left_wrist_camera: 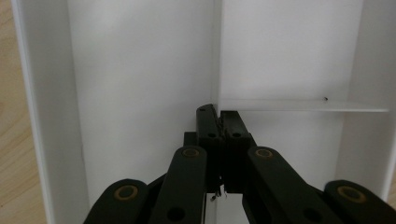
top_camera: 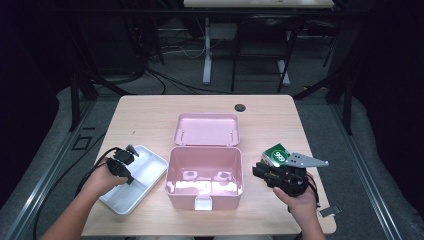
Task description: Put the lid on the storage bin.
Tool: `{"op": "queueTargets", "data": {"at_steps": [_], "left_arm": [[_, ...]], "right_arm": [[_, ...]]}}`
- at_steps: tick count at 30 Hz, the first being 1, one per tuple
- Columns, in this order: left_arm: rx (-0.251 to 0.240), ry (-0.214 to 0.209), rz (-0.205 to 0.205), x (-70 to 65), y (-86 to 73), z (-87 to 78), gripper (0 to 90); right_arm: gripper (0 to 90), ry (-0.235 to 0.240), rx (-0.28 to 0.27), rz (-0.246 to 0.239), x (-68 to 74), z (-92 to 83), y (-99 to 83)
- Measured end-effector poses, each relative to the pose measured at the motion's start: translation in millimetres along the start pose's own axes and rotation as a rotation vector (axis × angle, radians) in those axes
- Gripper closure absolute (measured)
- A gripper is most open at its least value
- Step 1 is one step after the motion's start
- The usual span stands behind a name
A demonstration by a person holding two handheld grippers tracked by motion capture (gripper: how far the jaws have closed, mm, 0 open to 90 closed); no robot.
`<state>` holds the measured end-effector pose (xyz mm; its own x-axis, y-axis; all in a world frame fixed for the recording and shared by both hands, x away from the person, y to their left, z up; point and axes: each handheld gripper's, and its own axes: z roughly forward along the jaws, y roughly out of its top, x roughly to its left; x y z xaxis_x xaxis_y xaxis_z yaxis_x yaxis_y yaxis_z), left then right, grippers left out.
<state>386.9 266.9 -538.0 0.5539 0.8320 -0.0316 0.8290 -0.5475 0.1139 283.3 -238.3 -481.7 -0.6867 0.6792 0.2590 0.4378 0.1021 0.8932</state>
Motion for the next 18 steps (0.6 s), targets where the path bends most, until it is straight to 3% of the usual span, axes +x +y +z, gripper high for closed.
{"op": "queueTargets", "data": {"at_steps": [6,12,18], "left_arm": [[-0.038,0.011,0.007,-3.5,-4.0,-14.1,77.6],[-0.217,0.001,-0.028,-6.4,-12.2,-37.9,60.8],[-0.376,-0.079,-0.058,-14.9,-19.5,-49.7,56.2]], "right_arm": [[65.7,-0.002,-0.003,-0.005,2.2,-0.3,1.9],[59.5,-0.009,0.006,-0.013,2.3,-1.0,4.5],[55.8,-0.019,-0.008,-0.029,4.0,-2.2,9.3]]}}
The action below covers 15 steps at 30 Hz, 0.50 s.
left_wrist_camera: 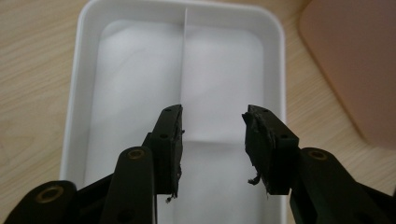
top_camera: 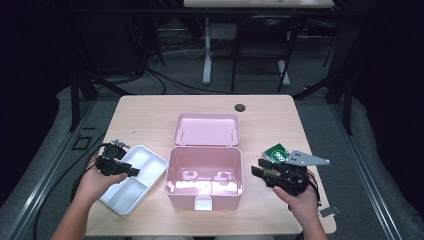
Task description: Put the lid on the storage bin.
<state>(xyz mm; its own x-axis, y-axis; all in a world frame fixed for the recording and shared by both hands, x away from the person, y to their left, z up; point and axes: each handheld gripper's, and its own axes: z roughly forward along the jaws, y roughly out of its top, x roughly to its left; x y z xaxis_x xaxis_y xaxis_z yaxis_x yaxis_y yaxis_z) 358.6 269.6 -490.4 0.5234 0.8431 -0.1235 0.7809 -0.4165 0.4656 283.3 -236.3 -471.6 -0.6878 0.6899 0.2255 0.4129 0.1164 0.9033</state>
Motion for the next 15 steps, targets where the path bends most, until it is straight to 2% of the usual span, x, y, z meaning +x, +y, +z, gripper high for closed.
{"op": "queueTargets", "data": {"at_steps": [4,9,11,14,15], "left_arm": [[-0.063,0.014,-0.001,-4.5,4.4,-8.9,55.9],[-0.122,0.040,0.008,-10.9,9.4,-18.8,55.1],[-0.122,0.049,0.028,-12.7,9.8,-22.2,54.2],[-0.137,0.043,0.031,-13.3,6.7,-26.8,53.7],[-0.139,0.032,0.024,-13.4,4.9,-27.8,53.7]], "right_arm": [[51.3,-0.026,0.001,-0.017,-0.3,-1.4,3.7],[49.2,-0.051,0.036,-0.036,-1.6,-4.1,9.4],[48.5,-0.081,0.059,-0.043,-4.7,-5.4,13.5],[48.0,-0.101,0.069,-0.047,-8.7,-4.8,16.8],[47.9,-0.109,0.109,-0.048,-10.0,-5.9,18.3]]}}
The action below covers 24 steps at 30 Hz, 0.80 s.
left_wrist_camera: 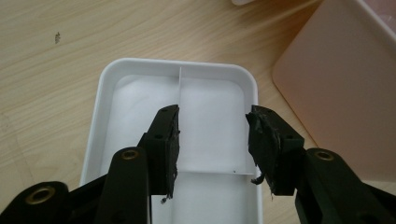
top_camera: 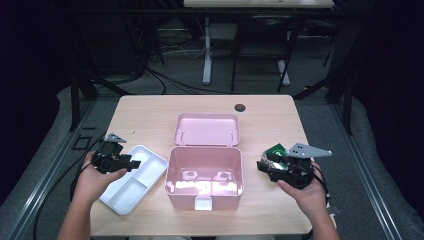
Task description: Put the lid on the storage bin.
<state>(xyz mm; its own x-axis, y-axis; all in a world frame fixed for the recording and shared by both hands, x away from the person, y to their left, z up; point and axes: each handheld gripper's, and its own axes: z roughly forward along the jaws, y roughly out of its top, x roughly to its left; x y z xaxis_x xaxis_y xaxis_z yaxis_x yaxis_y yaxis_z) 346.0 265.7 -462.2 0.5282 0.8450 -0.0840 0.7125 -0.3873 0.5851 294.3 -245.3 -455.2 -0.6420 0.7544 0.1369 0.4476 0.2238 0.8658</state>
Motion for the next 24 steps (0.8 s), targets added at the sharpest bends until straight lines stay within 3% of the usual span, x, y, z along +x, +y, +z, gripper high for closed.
{"op": "queueTargets", "data": {"at_steps": [3,6,14,24], "left_arm": [[0.005,-0.012,0.005,-0.6,-1.9,0.1,52.4],[0.015,-0.015,0.014,-2.3,-2.8,1.6,50.1],[0.022,-0.024,0.019,-4.7,-3.1,1.5,48.1],[0.022,-0.025,0.000,-1.1,-6.2,-1.5,47.2]], "right_arm": [[46.0,-0.039,0.070,-0.021,-6.3,2.6,2.6],[45.1,-0.042,0.105,-0.024,-11.0,4.6,5.5],[39.6,-0.143,0.277,-0.062,-23.7,10.1,22.3],[32.4,-0.189,0.453,-0.104,-36.2,32.5,28.2]]}}
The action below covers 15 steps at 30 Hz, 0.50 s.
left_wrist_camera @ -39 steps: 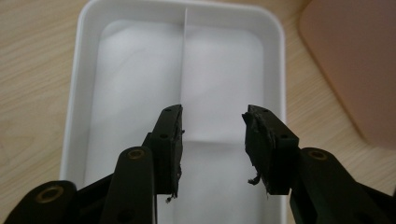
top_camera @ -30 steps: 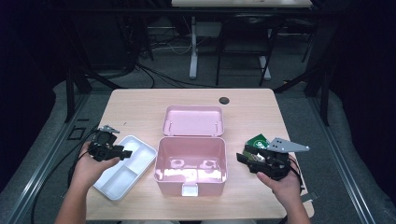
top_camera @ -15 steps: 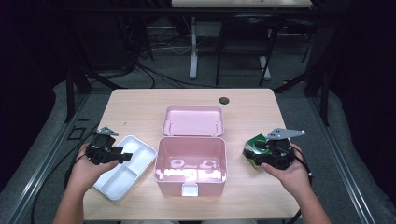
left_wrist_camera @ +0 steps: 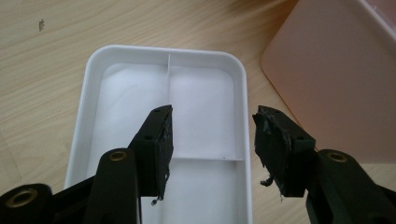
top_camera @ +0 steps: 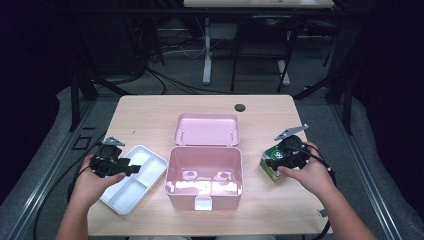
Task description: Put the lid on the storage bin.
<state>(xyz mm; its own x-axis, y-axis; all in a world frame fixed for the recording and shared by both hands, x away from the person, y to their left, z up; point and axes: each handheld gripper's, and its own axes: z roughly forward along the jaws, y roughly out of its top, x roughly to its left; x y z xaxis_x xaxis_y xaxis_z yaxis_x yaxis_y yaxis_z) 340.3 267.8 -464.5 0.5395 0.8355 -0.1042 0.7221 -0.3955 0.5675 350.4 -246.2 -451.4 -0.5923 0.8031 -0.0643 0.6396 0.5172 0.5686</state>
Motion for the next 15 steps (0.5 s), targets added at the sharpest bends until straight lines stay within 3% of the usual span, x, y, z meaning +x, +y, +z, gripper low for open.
{"op": "queueTargets", "data": {"at_steps": [15], "left_arm": [[0.000,-0.006,-0.003,-0.6,-0.3,-1.5,46.5]], "right_arm": [[24.8,-0.041,0.189,-0.010,-15.8,15.6,23.5]]}}
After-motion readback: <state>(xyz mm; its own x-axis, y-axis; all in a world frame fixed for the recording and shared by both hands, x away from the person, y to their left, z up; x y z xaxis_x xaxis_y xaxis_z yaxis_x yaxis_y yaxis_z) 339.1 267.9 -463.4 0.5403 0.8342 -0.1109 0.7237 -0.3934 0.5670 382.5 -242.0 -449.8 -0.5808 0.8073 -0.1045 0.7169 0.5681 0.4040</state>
